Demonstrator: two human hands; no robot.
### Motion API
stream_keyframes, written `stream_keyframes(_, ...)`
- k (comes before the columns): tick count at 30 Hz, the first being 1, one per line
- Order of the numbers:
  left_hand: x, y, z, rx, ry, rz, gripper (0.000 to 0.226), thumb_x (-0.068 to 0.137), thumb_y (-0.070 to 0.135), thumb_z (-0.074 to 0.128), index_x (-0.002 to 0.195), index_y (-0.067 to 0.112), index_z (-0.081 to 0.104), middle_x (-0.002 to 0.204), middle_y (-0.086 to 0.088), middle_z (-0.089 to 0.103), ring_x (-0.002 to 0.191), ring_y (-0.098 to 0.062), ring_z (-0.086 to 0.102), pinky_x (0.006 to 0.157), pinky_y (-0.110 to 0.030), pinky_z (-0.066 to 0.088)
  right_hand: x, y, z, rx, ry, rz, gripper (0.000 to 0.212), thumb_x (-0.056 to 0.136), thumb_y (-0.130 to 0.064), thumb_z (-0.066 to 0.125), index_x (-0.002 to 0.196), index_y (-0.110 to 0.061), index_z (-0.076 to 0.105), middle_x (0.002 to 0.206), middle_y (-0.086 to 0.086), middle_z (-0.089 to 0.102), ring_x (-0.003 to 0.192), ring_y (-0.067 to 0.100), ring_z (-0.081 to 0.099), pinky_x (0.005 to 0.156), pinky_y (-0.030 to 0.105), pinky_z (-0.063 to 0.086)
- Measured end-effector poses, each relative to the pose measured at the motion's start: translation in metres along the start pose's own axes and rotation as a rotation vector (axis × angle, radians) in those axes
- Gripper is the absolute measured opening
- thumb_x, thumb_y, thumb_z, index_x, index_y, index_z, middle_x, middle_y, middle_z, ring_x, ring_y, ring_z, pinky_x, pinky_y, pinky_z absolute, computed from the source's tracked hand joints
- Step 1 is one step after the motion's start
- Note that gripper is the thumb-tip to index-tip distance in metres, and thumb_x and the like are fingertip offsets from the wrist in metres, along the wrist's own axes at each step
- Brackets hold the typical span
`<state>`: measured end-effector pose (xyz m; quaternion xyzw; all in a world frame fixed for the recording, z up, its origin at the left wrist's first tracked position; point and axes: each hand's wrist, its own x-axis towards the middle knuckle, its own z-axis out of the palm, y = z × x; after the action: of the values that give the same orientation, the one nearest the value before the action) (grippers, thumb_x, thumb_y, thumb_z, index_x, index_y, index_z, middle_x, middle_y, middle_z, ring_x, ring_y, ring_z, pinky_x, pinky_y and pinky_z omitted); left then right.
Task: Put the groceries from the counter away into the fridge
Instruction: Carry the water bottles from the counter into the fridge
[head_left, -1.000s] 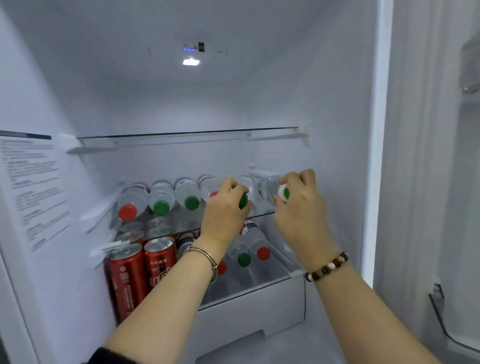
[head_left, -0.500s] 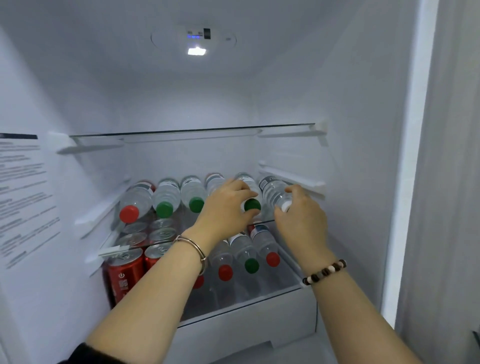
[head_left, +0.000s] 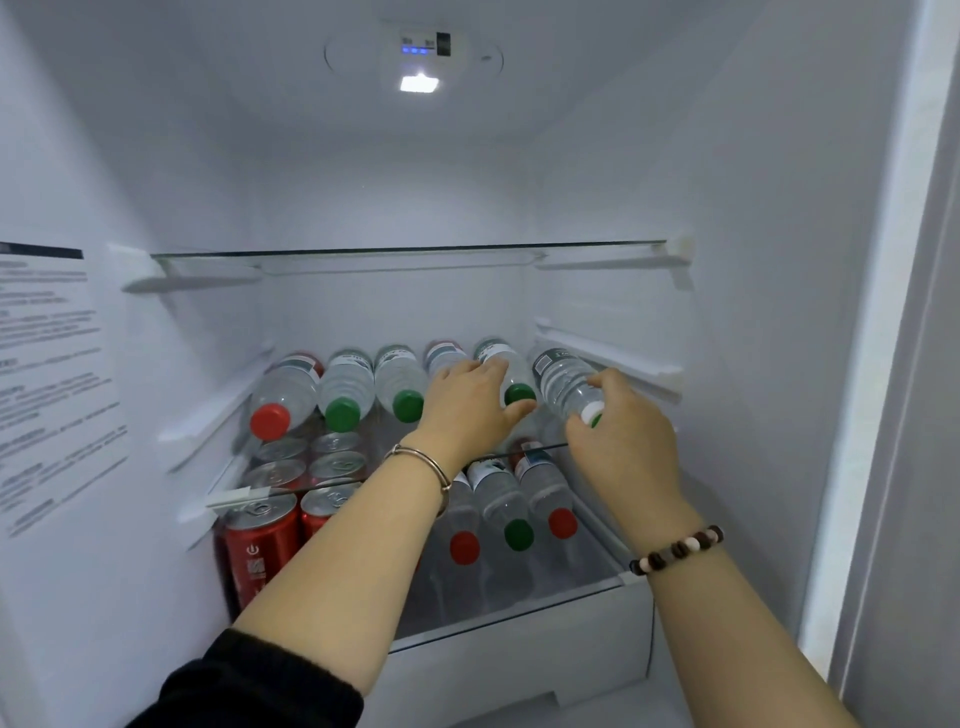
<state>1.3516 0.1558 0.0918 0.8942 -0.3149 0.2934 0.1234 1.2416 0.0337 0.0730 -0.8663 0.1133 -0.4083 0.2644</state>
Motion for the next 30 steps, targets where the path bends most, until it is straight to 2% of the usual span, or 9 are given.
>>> stream_keyframes(4,0.007,-0.006,0.001,-0.026,-0.058,-0.027,0.054,0.092,0.051,0.044,0.132,0.015,0.046,0.123,-0.008,0.056,0.120,-0.025,0.045,0.103,-0.041,0.036,0.004,-0.001,0.004,-0.025,-0.014,0.031,0.030,0.088,-0.015,0.051,0.118,-0.016,0.047,0.085,0.000,0.054,0.074,0.018,0.052,0.049,0.025,0.033)
stream_keyframes(8,0.010,-0.003,0.007,-0.002,-0.003,-0.091,0.047,0.089,0.055,0.047,0.109,0.013,0.055,0.105,-0.005,0.059,0.108,-0.024,0.049,0.087,-0.039,0.043,0.011,0.002,0.010,-0.030,-0.018,0.065,0.027,0.090,-0.015,0.049,0.117,-0.016,0.045,0.077,-0.004,0.051,0.067,0.014,0.050,0.047,0.023,0.032)
stream_keyframes(13,0.014,-0.002,0.012,0.049,0.026,-0.138,0.050,0.090,0.056,0.046,0.104,0.010,0.057,0.106,-0.007,0.060,0.113,-0.021,0.048,0.081,-0.037,0.045,0.020,0.003,0.017,-0.036,-0.016,0.079,0.026,0.090,-0.015,0.049,0.115,-0.013,0.045,0.076,0.000,0.050,0.071,0.021,0.052,0.054,0.029,0.037)
stream_keyframes(19,0.014,-0.005,0.017,0.023,0.046,-0.090,0.050,0.092,0.053,0.045,0.127,0.018,0.046,0.113,-0.003,0.062,0.119,-0.021,0.043,0.082,-0.038,0.045,0.030,0.005,0.022,-0.057,-0.006,0.056,0.028,0.088,-0.013,0.049,0.116,-0.011,0.046,0.085,0.007,0.058,0.076,0.027,0.056,0.064,0.037,0.048)
stream_keyframes(21,0.013,-0.006,0.017,0.012,0.055,-0.088,0.045,0.092,0.052,0.045,0.124,0.020,0.049,0.114,0.000,0.061,0.119,-0.020,0.043,0.083,-0.039,0.044,0.035,0.004,0.023,-0.063,-0.021,0.052,0.034,0.088,-0.012,0.049,0.122,-0.012,0.047,0.088,0.008,0.059,0.081,0.029,0.056,0.070,0.038,0.049)
stream_keyframes(24,0.013,-0.006,0.016,0.017,0.062,-0.083,0.039,0.091,0.051,0.045,0.112,0.019,0.054,0.113,0.001,0.062,0.118,-0.019,0.043,0.083,-0.040,0.045,0.043,0.004,0.027,-0.068,-0.031,0.049,0.045,0.088,-0.011,0.049,0.133,-0.016,0.047,0.104,0.014,0.063,0.095,0.032,0.057,0.082,0.037,0.048)
stream_keyframes(27,0.014,-0.006,0.017,0.002,0.056,-0.087,0.039,0.091,0.051,0.046,0.114,0.020,0.054,0.115,0.002,0.061,0.121,-0.019,0.041,0.088,-0.043,0.045,0.053,0.007,0.035,-0.067,-0.042,0.066,0.048,0.089,-0.013,0.049,0.137,-0.017,0.046,0.116,0.014,0.062,0.104,0.031,0.057,0.084,0.033,0.045)
stream_keyframes(30,0.014,-0.007,0.018,0.000,0.052,-0.094,0.041,0.091,0.051,0.046,0.115,0.019,0.055,0.116,0.001,0.061,0.123,-0.019,0.040,0.091,-0.046,0.044,0.063,0.008,0.042,-0.080,-0.066,0.079,0.049,0.089,-0.013,0.049,0.137,-0.016,0.045,0.123,0.015,0.059,0.111,0.033,0.054,0.089,0.034,0.044)
